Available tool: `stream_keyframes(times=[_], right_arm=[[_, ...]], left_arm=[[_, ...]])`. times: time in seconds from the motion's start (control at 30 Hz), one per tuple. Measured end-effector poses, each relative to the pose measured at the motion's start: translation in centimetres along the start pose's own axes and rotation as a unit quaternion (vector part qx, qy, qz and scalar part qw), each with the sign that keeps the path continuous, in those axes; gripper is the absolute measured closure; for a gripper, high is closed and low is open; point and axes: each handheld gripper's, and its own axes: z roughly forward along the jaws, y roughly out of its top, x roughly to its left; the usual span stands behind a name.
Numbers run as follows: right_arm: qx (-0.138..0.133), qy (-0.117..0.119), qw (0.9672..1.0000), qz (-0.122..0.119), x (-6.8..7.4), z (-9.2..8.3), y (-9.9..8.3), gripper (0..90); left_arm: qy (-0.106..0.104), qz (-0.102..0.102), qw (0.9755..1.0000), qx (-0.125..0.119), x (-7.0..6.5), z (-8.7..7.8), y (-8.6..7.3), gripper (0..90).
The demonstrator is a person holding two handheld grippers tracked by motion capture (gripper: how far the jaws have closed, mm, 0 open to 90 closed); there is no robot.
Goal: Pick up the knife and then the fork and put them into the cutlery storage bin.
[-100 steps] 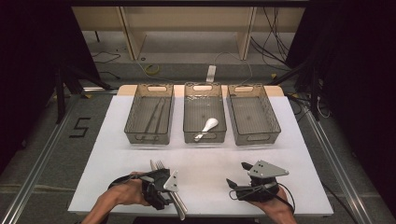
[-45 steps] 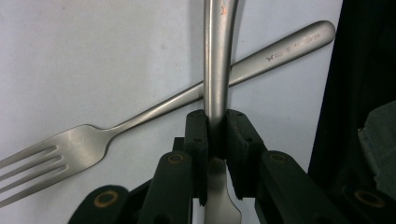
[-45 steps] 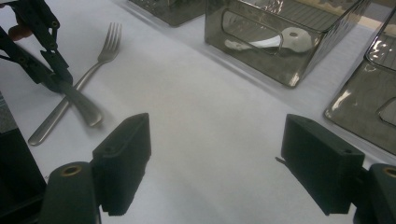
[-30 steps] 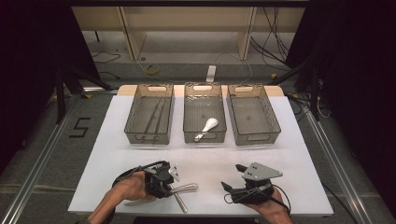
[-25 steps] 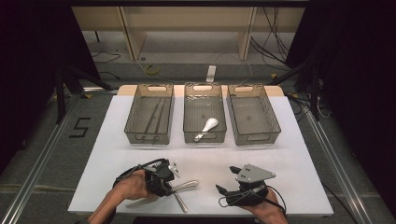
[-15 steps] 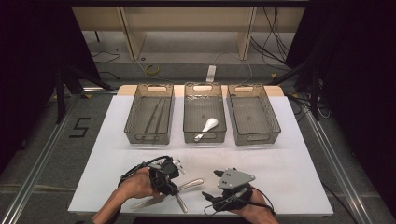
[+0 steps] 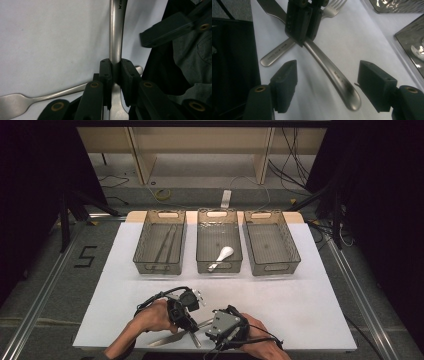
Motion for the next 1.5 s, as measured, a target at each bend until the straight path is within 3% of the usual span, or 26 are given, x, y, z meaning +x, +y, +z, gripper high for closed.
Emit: stream_keyframes(times=[0.33, 0.37, 0.47, 0.53, 0.83, 0.87, 0.9, 1.07, 1.1, 1.23, 1.3, 1.4, 1.5], right_arm=[[0.012, 0.003, 0.9983, -0.056, 0.7, 0.6, 0.1, 50.7], [0.018, -0.002, 0.9968, -0.078, 0.6, 0.5, 0.0, 51.9], [0.021, -0.006, 0.9952, -0.095, 1.0, 0.7, 0.1, 56.5], [0.023, -0.005, 0.9948, -0.099, 1.2, 0.8, 0.1, 60.2], [0.016, -0.002, 0.9923, -0.123, 1.6, 0.6, 0.1, 72.7], [0.017, 0.003, 0.9914, -0.130, 1.6, 0.6, 0.1, 73.9], [0.021, 0.003, 0.9880, -0.153, 1.5, 0.5, 0.0, 74.9], [0.020, 0.015, 0.9800, -0.197, 1.7, 0.3, -0.1, 80.9], [0.021, 0.019, 0.9812, -0.191, 1.9, 0.2, -0.2, 81.6], [0.016, 0.020, 0.9793, -0.201, 1.6, 0.0, -0.1, 82.9], [0.017, 0.020, 0.9814, -0.190, 1.5, -0.1, -0.1, 83.4], [0.025, 0.017, 0.9825, -0.184, 1.3, -0.2, -0.1, 84.1], [0.034, 0.019, 0.9832, -0.178, 1.1, -0.1, -0.4, 84.4]], left_arm=[[-0.003, 0.025, 0.9995, 0.021, -1.0, 0.3, 1.1, 79.6], [-0.003, 0.025, 0.9994, 0.022, -1.0, 0.3, 1.1, 79.6], [-0.007, 0.029, 0.9992, 0.027, -1.0, 0.3, 1.3, 79.6], [-0.010, 0.023, 0.9994, 0.023, -1.2, 0.4, 1.3, 79.6], [-0.016, 0.032, 0.9990, 0.028, -1.4, 0.4, 1.6, 79.4], [-0.016, 0.033, 0.9989, 0.029, -1.5, 0.4, 1.6, 79.4], [-0.016, 0.035, 0.9988, 0.029, -1.5, 0.4, 1.7, 79.4], [-0.022, 0.050, 0.9980, 0.032, -1.7, 0.4, 1.7, 78.8], [-0.022, 0.052, 0.9979, 0.030, -1.7, 0.4, 1.7, 78.7], [-0.020, 0.056, 0.9980, 0.020, -1.8, 0.1, 1.7, 78.0], [-0.015, 0.054, 0.9984, 0.011, -1.8, -0.2, 1.7, 76.7], [-0.008, 0.054, 0.9983, -0.019, -1.7, -1.1, 1.7, 73.5], [0.013, 0.049, 0.9973, -0.053, -1.6, -2.5, 1.5, 68.1]])
